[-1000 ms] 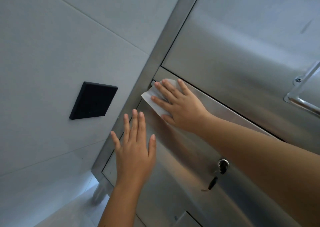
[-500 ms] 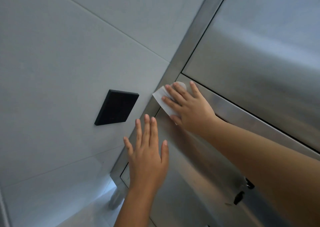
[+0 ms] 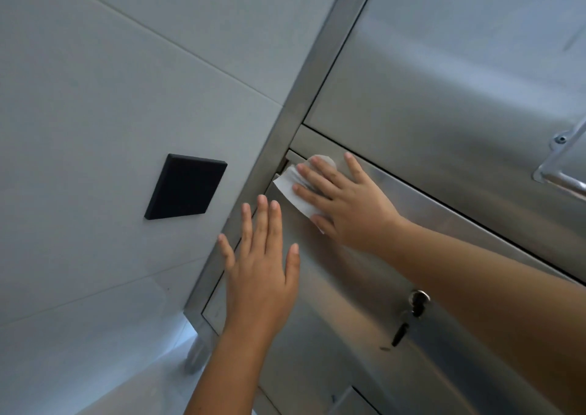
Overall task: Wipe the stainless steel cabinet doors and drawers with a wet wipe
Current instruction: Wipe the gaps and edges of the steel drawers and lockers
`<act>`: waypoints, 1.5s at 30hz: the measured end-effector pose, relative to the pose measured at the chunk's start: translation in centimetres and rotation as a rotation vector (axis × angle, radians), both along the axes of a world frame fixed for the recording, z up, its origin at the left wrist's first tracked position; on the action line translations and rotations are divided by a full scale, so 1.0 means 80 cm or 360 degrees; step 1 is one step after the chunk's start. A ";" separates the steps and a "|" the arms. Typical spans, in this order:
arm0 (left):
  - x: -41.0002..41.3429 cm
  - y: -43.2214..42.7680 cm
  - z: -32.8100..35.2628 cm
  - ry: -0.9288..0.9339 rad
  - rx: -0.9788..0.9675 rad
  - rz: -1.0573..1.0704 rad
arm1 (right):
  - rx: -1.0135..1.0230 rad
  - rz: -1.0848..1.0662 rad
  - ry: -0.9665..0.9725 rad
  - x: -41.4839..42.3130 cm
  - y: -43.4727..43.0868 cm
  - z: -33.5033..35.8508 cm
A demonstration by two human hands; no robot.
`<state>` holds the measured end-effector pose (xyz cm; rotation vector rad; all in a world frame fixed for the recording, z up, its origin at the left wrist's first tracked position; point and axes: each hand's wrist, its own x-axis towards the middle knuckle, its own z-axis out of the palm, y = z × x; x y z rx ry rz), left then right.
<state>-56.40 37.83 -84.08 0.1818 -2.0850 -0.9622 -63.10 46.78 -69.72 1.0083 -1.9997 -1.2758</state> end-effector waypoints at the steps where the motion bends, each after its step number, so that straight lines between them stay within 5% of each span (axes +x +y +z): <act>1: 0.001 0.007 0.003 0.0017 -0.0036 -0.0020 | 0.0016 0.0007 0.0015 0.004 0.007 0.001; 16: 0.008 0.072 0.023 0.0122 -0.0160 -0.0199 | 0.0199 -0.0044 0.0384 0.050 0.102 -0.002; 39: 0.037 0.159 0.057 0.0310 -0.0270 -0.0397 | 0.0200 -0.0033 0.0350 0.134 0.253 0.007; 45: 0.050 0.202 0.052 0.0370 -0.0575 -0.0351 | 0.0167 -0.0045 0.0399 0.167 0.311 0.001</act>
